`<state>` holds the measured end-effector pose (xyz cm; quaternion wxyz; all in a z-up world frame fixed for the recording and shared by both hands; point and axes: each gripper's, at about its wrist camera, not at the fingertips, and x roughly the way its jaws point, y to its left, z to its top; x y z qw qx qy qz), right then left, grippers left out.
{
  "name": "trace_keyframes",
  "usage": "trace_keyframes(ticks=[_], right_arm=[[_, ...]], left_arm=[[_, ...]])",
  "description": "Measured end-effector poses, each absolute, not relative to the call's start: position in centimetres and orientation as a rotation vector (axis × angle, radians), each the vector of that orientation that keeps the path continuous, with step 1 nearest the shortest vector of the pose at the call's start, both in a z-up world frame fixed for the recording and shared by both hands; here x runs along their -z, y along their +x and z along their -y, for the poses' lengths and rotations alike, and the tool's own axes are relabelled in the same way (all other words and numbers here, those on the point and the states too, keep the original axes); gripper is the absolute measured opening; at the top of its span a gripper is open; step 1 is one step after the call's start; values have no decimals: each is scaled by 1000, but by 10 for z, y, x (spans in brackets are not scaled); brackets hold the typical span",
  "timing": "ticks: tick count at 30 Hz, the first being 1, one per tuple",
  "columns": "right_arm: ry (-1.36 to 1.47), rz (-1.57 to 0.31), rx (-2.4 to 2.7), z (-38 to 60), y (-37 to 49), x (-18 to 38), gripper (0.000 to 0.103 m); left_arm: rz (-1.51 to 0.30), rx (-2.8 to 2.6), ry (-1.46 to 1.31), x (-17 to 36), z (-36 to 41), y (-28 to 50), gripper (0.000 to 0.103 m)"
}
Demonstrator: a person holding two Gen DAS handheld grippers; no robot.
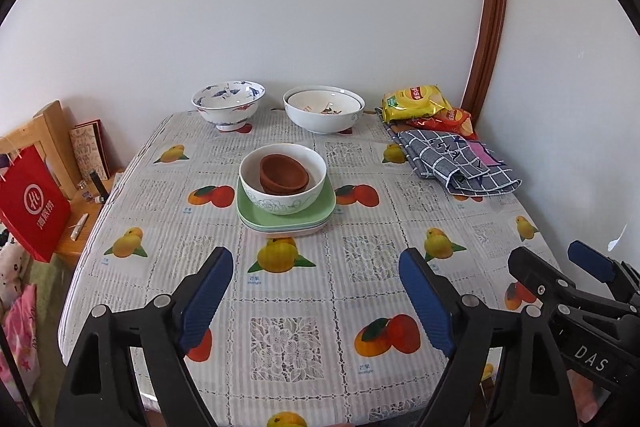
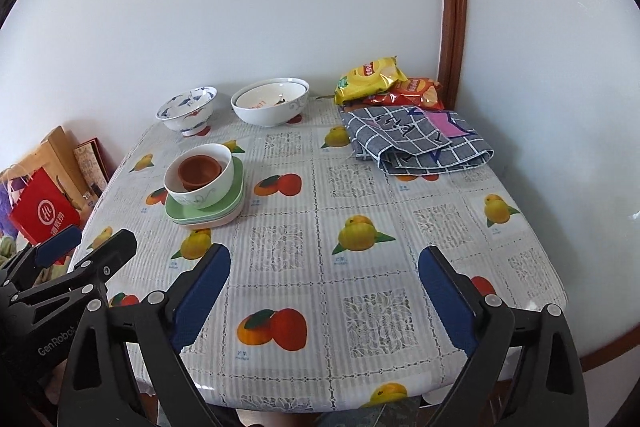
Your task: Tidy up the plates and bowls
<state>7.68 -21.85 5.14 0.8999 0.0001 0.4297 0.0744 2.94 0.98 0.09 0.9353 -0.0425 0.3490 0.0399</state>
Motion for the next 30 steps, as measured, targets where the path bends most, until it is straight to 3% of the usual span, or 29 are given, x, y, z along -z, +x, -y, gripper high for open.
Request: trace_keyframes(ticks=[30], right_arm=[[-44, -863, -144, 217, 48, -61, 94]], left_arm=[[-713, -97, -77, -6, -12, 9, 86]])
